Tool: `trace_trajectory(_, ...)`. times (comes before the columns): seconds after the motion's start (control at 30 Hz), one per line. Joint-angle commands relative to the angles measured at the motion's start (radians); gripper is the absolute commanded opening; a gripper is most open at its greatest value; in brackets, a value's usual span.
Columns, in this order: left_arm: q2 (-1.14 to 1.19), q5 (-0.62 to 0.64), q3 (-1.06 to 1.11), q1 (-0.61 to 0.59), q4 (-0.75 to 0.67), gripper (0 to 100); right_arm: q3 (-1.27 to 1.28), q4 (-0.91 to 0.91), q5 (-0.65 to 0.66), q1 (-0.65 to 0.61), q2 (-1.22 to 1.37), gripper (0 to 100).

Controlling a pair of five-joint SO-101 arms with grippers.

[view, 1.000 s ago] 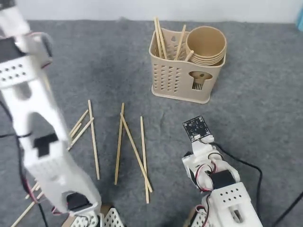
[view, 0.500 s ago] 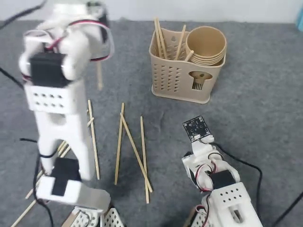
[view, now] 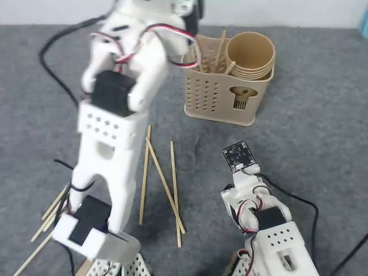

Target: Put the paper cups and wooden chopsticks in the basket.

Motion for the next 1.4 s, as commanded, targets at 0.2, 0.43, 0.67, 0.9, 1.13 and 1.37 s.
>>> trace_trajectory(0.2,-0.143,0.049,0.532,0.017,-0.626,1,-0.009,-0.024,0.015,0.004,-0.016,12.2)
trace_trajectory(0.43,-0.144,0.049,0.679,-0.032,-0.806,1,-0.009,-0.016,0.094,0.004,-0.016,12.2)
trace_trajectory(0.67,-0.144,0.054,0.863,-0.048,-1.125,1,-0.009,-0.016,0.095,0.004,-0.016,12.2)
trace_trajectory(0.9,-0.144,0.049,0.992,-0.057,-1.278,1,-0.009,-0.016,0.094,0.004,-0.016,12.2)
trace_trajectory(1.13,-0.150,0.055,1.021,-0.081,-1.238,7,-0.009,-0.016,0.095,0.004,-0.016,12.2)
trace_trajectory(1.37,-0.158,0.057,0.974,-0.081,-1.083,16,-0.009,-0.016,0.097,0.004,-0.016,12.2)
